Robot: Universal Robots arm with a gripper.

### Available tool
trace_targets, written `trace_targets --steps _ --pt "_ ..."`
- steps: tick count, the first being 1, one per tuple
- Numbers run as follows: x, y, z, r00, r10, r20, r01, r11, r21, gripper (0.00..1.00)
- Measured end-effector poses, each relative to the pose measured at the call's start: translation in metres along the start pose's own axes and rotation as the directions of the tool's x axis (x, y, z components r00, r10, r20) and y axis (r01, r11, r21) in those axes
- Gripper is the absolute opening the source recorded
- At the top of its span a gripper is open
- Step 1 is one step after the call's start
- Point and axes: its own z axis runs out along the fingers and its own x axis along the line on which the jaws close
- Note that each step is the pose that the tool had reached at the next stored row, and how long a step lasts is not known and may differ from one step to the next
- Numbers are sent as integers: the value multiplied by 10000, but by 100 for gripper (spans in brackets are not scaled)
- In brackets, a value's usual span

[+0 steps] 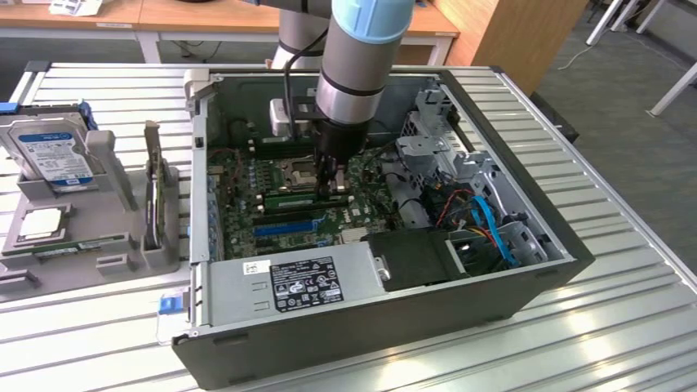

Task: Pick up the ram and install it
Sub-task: 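Insert the ram into the slot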

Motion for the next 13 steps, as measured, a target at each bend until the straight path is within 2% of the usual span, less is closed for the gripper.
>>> trace_targets --steps 13 --pt "0 0 7 10000 0 2 0 10000 1 13"
